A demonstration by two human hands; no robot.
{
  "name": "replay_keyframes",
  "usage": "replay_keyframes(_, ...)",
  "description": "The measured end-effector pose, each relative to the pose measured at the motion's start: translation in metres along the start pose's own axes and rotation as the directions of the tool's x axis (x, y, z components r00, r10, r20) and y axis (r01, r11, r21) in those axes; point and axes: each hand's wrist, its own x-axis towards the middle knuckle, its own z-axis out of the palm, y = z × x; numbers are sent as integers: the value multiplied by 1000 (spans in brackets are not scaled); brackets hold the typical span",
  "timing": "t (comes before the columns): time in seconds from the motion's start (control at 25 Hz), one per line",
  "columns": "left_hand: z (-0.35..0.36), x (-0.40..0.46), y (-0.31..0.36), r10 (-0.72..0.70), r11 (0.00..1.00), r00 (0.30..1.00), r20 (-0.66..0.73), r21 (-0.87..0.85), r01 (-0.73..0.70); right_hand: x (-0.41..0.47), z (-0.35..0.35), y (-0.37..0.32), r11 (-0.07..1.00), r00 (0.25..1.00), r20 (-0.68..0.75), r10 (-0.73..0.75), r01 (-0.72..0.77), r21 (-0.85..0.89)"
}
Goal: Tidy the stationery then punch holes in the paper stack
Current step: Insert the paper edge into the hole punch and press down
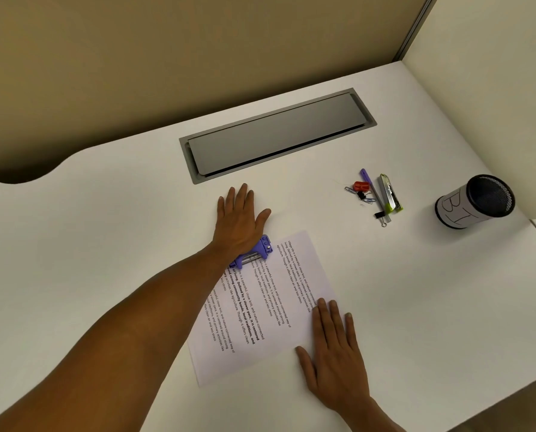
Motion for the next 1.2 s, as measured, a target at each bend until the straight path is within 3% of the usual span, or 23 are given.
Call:
replay_keyframes(0.48,13,9,-8,-7,997,996,-92,81,15,2,4,2,1000,1000,-5,4,-4,4)
replay_keyframes(0.84,9,7,-4,-2,997,999,-49,77,6,1,4,2,1000,1000,0,7,-7,15)
replay_keyframes(1.04,-2,0,1,-19,1000,1000,-25,-3,19,1,3,2,1000,1000,-10,0,0,26)
replay_keyframes(1.2,-15,-12,7,16,996,996,-82,-82,-23,0,5,4,999,1000,-19,-9,9,39)
